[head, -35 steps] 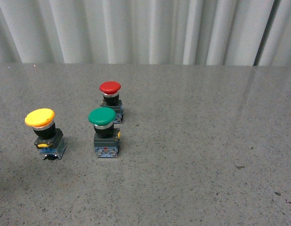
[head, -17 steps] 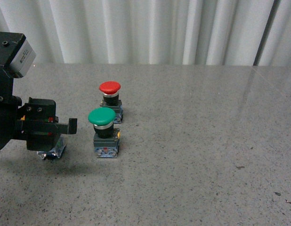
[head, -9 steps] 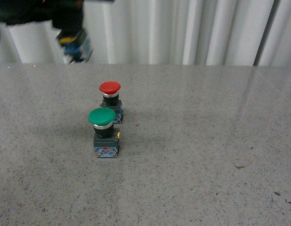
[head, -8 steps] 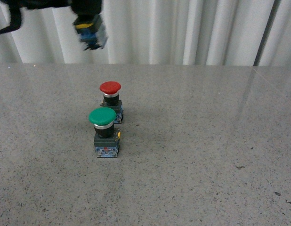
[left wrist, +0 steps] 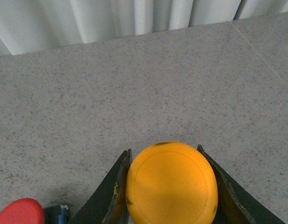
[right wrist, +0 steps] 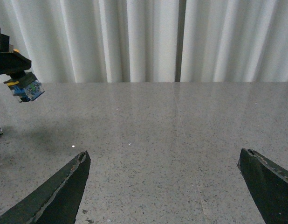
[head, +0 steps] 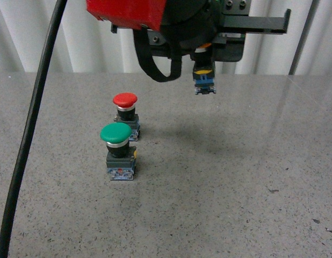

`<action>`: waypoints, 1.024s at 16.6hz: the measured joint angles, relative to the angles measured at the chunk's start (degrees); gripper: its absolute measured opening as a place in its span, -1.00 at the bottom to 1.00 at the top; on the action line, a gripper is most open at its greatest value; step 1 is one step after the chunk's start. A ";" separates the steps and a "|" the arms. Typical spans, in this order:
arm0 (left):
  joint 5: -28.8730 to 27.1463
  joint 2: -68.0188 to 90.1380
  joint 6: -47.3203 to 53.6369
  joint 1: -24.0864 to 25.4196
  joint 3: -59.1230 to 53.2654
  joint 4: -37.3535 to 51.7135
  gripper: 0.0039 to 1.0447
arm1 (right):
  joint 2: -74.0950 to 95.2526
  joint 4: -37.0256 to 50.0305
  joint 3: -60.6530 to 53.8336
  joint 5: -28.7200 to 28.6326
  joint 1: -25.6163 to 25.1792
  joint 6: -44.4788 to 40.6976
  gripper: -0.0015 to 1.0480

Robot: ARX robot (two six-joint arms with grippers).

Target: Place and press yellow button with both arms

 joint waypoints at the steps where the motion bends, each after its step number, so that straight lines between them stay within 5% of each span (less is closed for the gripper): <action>1: -0.90 0.09 -0.90 -1.14 -0.48 0.42 -0.36 | 0.00 0.00 0.00 0.00 0.00 0.00 0.87; 15: -1.75 7.50 -8.33 -4.57 -3.23 -1.38 -0.36 | 0.00 0.00 0.00 0.00 0.00 0.00 0.87; 17: -1.77 7.65 -9.05 -4.55 -3.21 -1.49 0.01 | 0.00 0.00 0.00 0.00 0.00 0.00 0.87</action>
